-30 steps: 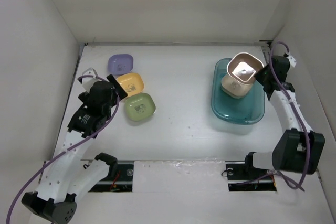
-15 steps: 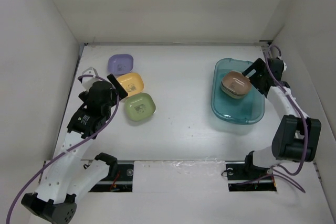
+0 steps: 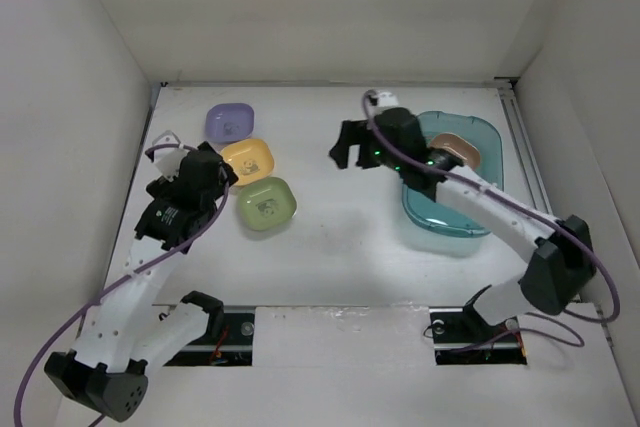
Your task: Place the plates into the plastic bin on the countertop
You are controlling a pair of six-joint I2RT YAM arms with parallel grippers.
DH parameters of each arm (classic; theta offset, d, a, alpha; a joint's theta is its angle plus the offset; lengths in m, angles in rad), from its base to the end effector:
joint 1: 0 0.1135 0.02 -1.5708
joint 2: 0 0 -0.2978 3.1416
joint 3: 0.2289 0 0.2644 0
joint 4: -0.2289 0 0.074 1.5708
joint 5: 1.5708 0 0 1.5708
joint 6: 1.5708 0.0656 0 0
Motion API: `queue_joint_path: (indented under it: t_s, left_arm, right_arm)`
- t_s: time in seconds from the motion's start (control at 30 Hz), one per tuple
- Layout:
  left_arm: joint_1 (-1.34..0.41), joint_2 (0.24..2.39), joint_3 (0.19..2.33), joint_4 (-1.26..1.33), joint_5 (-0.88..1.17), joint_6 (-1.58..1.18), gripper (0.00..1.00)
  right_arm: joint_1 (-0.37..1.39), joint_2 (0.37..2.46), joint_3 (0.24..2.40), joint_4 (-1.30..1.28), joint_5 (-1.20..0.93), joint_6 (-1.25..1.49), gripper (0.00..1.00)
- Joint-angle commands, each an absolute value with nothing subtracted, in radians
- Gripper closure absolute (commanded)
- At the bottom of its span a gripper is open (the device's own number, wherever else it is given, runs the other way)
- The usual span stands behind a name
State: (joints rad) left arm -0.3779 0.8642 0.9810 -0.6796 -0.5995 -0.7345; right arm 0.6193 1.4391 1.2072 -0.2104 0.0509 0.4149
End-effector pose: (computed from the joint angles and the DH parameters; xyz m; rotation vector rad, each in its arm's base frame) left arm 0.1845 -0.0334 0.3612 -0.6897 1.9065 -0.0574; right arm 0.3043 0.2129 0.3482 -0.1776 2.0577 0.6004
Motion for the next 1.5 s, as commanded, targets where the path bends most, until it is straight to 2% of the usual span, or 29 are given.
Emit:
queue_joint_path:
  t_s: [0.0,0.3,0.37,0.5,0.53,0.6,0.63,0.7,0.73,0.97,1.2,1.3,1.47]
  left_arm:
    - [-0.376,0.884,1.04,-0.817,-0.762,-0.876,0.0]
    - [-0.376,0.819,1.029,-0.801,-0.773,-0.89,0.0]
    - [-0.376,0.819,1.029,-0.792,-0.764,-0.879,0.0]
    - [-0.376,0.841,1.029,-0.792,-0.755,-0.87,0.0]
    - [-0.376,0.841,1.029,-0.792,-0.755,-0.87,0.0]
    - [-0.376,0.841,1.029,-0.781,-0.746,-0.857,0.0]
    - [-0.376,0.841,1.029,-0.77,-0.736,-0.847,0.0]
    - [-0.376,0.832,1.029,-0.77,-0.736,-0.847,0.0]
    - [-0.376,0.831,1.029,-0.77,-0.736,-0.847,0.0]
    - [-0.376,0.831,1.029,-0.761,-0.727,-0.828,0.0]
    - [-0.376,0.821,1.02,-0.743,-0.707,-0.819,0.0]
    - [-0.376,0.81,1.02,-0.733,-0.698,-0.809,0.0]
    - [-0.376,0.81,1.011,-0.723,-0.677,-0.79,0.0]
  right_arm:
    - [0.763,1.572,1.302,-0.193,0.054,0.394,0.06]
    - [0.897,2.074,1.664,-0.339,0.067,0.38,0.13]
    - [0.897,2.132,1.73,-0.37,0.067,0.37,0.17]
    - [0.897,2.189,1.729,-0.38,0.089,0.37,0.33]
    - [0.897,2.189,1.711,-0.38,0.089,0.37,0.34]
    - [0.897,2.189,1.665,-0.38,0.098,0.37,0.46]
    - [0.888,2.175,1.64,-0.368,0.109,0.37,0.65]
    - [0.876,2.142,1.545,-0.359,0.129,0.382,0.91]
    - [0.862,2.093,1.511,-0.35,0.138,0.394,1.0]
    - [0.752,1.749,1.238,-0.313,0.161,0.405,1.0]
    - [0.502,1.553,1.261,-0.238,-0.04,0.394,1.0]
    - [0.378,1.552,1.331,-0.238,-0.086,0.403,1.0]
    - [0.192,1.583,1.413,-0.39,-0.012,0.439,1.0]
